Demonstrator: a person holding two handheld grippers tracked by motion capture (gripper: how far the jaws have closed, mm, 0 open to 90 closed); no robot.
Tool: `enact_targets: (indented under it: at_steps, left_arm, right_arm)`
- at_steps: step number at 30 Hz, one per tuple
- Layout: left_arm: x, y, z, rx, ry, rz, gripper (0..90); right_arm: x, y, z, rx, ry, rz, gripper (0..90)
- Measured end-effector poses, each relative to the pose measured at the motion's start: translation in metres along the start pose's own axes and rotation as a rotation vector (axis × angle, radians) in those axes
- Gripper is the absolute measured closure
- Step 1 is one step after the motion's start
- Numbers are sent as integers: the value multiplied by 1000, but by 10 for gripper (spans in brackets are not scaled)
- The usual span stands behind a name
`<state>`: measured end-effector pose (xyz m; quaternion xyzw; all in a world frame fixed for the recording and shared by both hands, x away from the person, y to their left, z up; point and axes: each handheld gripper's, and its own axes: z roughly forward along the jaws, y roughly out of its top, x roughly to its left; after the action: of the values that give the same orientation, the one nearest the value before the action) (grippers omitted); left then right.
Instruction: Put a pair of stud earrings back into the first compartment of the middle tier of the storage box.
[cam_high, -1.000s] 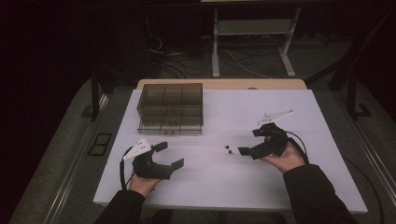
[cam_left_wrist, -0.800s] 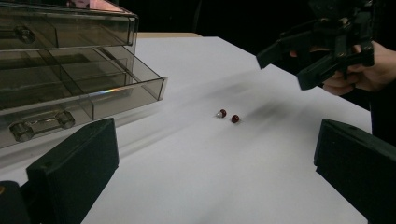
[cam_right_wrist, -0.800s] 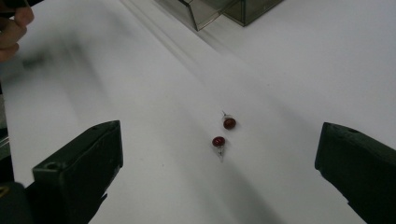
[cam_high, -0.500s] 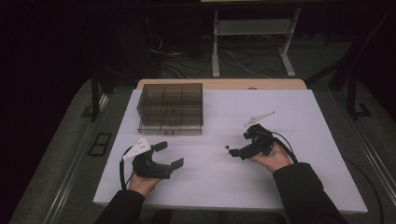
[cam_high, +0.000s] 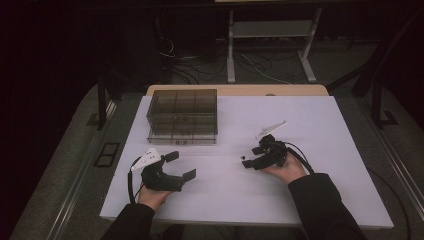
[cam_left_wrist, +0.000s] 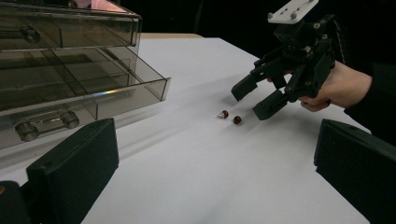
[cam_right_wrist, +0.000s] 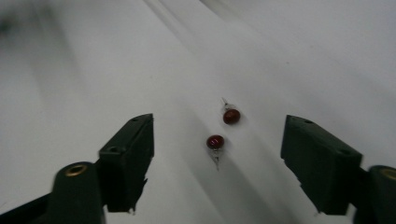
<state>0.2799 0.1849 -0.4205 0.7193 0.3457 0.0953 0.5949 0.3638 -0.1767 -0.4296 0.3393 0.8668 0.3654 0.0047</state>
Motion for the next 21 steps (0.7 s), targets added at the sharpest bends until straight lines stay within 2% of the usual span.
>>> enact_targets:
  at_steps: [1, 2, 8, 21]
  left_arm:
    - [0, 0, 0, 0, 0, 0, 0]
    - [0, 0, 0, 0, -1, 1, 0]
    - [0, 0, 0, -1, -2, 0, 0]
    - [0, 0, 0, 0, -2, 0, 0]
  right_arm:
    - [0, 0, 0, 0, 0, 0, 323]
    - [1, 0, 1, -2, 6, 0, 388]
    - [2, 0, 7, 4, -9, -14, 521]
    - [3, -4, 14, 35, -46, -16, 684]
